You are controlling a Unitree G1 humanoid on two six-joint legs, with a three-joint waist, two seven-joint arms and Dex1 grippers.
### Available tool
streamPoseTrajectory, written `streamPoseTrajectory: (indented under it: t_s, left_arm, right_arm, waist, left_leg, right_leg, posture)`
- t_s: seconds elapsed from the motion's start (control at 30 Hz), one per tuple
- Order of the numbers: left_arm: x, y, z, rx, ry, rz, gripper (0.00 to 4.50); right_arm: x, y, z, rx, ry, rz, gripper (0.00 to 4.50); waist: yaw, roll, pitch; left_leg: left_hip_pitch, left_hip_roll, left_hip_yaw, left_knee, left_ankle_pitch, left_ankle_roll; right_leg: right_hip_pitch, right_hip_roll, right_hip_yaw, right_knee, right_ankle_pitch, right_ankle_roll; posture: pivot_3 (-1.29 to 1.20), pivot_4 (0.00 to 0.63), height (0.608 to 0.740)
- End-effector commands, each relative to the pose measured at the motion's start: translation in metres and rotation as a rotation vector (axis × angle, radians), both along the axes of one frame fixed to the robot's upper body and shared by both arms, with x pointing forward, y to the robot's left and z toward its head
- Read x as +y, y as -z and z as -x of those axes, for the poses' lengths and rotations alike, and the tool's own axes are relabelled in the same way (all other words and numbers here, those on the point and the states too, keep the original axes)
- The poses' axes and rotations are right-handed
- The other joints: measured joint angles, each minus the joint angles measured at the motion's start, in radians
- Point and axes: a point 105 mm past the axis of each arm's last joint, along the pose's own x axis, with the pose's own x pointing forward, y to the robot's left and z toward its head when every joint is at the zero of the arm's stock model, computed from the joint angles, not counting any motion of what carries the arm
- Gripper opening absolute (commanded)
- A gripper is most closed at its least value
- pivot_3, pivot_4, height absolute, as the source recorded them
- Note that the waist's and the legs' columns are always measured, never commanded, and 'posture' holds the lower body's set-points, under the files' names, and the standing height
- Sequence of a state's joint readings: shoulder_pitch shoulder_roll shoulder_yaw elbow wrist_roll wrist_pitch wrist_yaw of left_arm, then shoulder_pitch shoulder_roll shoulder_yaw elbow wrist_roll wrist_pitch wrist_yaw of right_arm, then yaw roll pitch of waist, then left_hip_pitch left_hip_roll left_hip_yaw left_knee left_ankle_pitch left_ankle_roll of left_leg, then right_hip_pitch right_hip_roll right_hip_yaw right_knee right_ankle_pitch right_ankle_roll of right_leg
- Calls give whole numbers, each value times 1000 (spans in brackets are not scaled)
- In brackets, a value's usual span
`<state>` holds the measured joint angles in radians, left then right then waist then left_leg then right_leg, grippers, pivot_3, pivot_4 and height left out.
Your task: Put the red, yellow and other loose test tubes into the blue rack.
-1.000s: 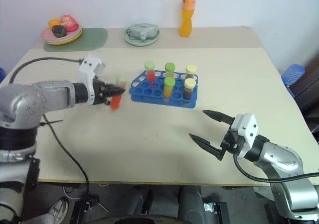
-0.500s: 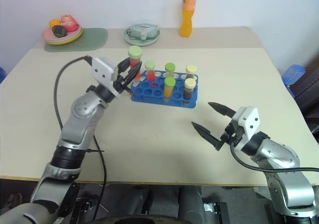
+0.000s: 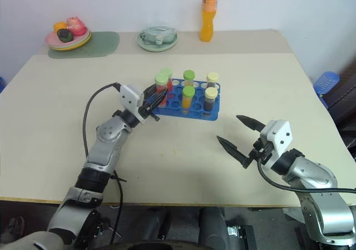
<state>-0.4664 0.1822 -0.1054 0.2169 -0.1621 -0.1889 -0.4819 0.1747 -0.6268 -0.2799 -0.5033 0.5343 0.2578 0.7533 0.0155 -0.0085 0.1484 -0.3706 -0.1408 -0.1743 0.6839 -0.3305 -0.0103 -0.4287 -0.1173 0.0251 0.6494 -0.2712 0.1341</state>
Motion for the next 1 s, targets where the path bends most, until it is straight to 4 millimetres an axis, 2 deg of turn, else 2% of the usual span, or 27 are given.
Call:
streamPoseTrajectory:
  t_s: [0.03, 0.27, 1.0]
  left_arm:
    - [-5, 4, 1, -13, 16, -14, 724]
    - [-11, 8, -3, -20, 23, -16, 724]
    - [-2, 13, -11, 16, -25, 13, 724]
  right_arm:
    - [4, -11, 2, -44, -20, 8, 4500]
    - [4, -12, 2, -46, -18, 8, 4500]
    - [4, -8, 2, -45, -15, 3, 4500]
  waist:
    - [0, 0, 0]
    - [0, 0, -1]
    - [0, 0, -1]
  left_leg:
    - [0, 0, 0, 0, 0, 0]
    - [0, 0, 0, 0, 0, 0]
    - [1, 0, 0, 0, 0, 0]
  right_leg:
    - [0, 0, 0, 0, 0, 0]
    - [0, 0, 0, 0, 0, 0]
    - [1, 0, 0, 0, 0, 0]
  posture:
    - [0, 150, 740]
    - [0, 150, 740]
    - [0, 150, 740]
